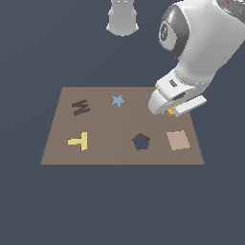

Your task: Insert a designated object into the corresponding slot on a board.

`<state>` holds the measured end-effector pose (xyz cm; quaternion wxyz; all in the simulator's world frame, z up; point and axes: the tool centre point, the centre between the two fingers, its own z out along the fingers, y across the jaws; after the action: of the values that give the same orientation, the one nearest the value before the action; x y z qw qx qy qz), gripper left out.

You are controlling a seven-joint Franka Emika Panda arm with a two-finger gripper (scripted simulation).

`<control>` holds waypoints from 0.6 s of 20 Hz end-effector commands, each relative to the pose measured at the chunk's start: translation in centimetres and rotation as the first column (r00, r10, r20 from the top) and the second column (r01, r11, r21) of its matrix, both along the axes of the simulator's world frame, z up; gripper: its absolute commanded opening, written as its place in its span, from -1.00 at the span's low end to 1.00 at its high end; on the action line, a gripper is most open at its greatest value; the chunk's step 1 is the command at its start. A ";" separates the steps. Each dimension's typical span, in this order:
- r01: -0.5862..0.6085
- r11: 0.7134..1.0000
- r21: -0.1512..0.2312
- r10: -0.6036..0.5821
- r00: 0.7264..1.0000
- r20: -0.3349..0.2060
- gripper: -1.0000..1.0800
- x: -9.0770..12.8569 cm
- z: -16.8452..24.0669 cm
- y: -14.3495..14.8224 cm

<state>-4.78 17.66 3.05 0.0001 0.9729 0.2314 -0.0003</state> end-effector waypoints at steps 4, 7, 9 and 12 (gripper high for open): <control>0.000 1.000 0.000 0.000 1.000 0.000 -1.00 0.0 -0.1 0.0; 0.000 1.000 0.000 0.000 1.000 0.000 -1.00 0.0 0.0 0.0; -0.002 1.000 0.000 0.002 1.000 0.000 -1.00 0.0 0.0 0.0; -0.016 1.000 0.000 0.016 1.000 0.000 -1.00 -0.3 0.0 -0.3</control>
<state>-4.97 17.52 3.06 0.0002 0.9717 0.2362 -0.0003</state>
